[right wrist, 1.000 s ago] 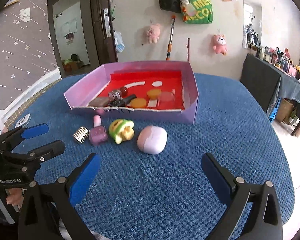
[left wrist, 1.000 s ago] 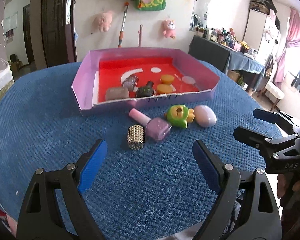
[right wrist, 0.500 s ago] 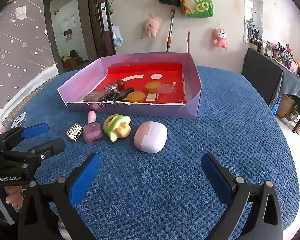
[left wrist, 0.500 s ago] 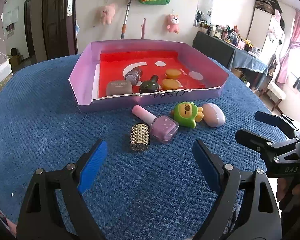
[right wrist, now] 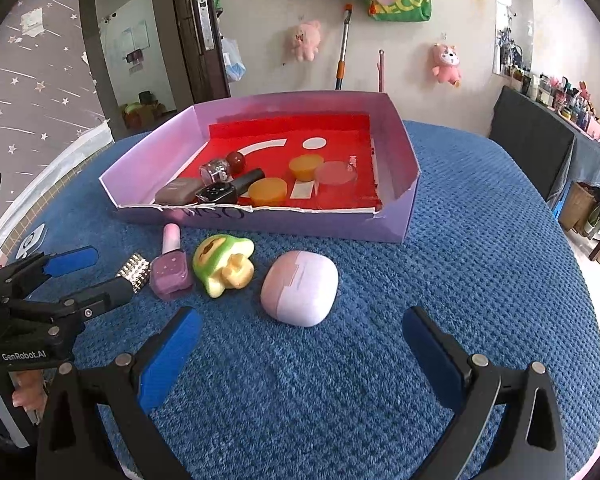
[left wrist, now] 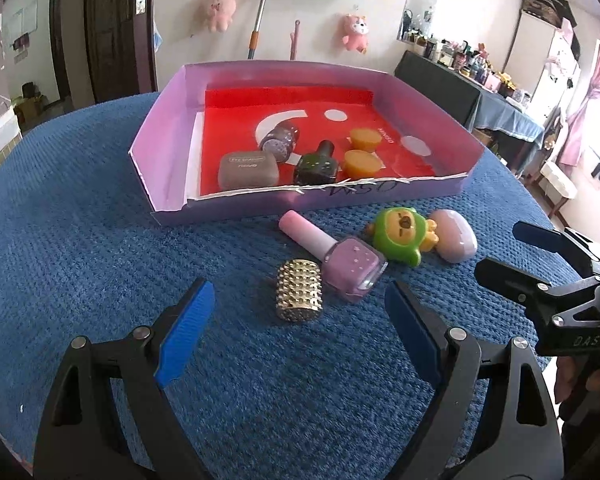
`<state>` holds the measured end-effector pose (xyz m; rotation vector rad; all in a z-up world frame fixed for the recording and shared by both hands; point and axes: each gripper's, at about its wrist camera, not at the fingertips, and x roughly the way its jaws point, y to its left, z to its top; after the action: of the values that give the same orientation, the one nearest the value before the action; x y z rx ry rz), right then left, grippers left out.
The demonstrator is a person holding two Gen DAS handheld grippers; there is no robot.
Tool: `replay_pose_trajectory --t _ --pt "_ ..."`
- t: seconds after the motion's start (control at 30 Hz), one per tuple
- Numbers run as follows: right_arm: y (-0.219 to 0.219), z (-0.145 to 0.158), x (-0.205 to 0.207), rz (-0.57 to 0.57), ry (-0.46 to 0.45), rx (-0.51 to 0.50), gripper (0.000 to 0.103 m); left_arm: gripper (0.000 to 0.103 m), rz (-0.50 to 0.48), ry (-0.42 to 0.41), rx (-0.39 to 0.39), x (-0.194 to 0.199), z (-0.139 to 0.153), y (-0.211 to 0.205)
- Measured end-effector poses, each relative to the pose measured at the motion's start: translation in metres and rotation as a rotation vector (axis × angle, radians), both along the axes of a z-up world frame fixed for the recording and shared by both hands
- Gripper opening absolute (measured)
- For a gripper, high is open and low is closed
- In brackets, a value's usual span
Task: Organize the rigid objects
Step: 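Move the right tool toward the pink egg-shaped case while the left approaches the gold studded roller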
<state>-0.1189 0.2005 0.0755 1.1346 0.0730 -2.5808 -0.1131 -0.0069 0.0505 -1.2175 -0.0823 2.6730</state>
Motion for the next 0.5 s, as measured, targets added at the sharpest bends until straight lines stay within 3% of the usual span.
replay_pose_trajectory --t 0.5 --pt "-0.013 -0.017 -0.035 -0.010 -0.062 0.063 0.102 0.087 0.000 -0.074 -0.040 -0.024 -0.017 -0.009"
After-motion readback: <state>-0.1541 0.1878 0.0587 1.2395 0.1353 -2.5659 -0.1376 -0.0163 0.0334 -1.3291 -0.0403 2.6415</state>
